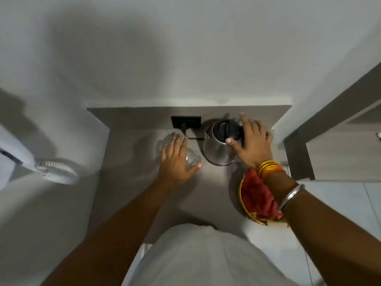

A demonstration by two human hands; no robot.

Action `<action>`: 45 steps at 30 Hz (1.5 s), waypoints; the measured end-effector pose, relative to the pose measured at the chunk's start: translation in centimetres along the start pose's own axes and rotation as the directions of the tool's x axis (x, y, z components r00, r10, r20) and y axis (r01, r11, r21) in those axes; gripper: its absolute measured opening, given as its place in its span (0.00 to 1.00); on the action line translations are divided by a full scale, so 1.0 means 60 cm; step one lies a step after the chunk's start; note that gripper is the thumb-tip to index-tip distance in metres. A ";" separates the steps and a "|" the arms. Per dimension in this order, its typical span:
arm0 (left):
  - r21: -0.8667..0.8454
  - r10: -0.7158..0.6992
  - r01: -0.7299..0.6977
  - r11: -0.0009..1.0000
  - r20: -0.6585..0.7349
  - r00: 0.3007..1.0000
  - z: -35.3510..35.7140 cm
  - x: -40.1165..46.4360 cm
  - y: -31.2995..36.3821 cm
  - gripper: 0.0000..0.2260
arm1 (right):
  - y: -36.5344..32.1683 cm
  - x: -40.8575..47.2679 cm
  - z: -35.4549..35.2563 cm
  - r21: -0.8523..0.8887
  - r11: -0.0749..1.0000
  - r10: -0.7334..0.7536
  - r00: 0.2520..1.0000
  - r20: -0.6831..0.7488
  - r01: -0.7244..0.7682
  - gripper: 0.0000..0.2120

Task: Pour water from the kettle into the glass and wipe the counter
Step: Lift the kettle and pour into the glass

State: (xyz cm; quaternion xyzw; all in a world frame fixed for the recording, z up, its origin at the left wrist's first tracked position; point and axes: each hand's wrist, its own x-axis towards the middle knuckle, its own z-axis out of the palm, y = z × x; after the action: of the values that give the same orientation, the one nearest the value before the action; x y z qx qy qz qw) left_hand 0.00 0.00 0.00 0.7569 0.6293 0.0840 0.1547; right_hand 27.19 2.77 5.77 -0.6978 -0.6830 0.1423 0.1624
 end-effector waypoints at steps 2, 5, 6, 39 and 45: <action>-0.022 -0.056 0.057 0.998 0.032 0.998 0.019 0.001 -0.012 0.52 | 0.010 0.012 0.001 0.011 1.000 -0.007 1.000 0.027 0.006 0.37; -0.093 -0.134 0.153 0.984 0.187 0.973 0.037 -0.004 -0.028 0.56 | 0.038 0.034 -0.001 0.085 0.996 -0.003 0.997 0.076 -0.003 0.34; -0.154 -0.145 0.182 0.971 0.223 0.964 0.042 -0.004 -0.032 0.57 | 0.048 0.040 -0.007 0.138 0.990 -0.032 0.994 0.104 0.017 0.34; -0.428 -0.265 0.314 0.848 0.171 0.949 0.031 -0.006 -0.045 0.43 | -0.216 0.132 -0.096 -0.045 0.816 -0.436 0.665 0.606 0.576 0.15; -0.393 -0.227 0.277 0.877 0.169 0.959 0.034 -0.007 -0.040 0.40 | -0.257 0.127 -0.106 -0.132 0.795 -0.397 0.673 0.623 0.592 0.15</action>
State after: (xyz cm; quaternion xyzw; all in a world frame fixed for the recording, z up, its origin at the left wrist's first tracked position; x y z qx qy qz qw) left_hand -1.66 -0.31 -2.70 0.6222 0.6803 0.1495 0.3574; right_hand 16.10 10.37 18.23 -0.4248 -0.8778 0.1783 -0.1315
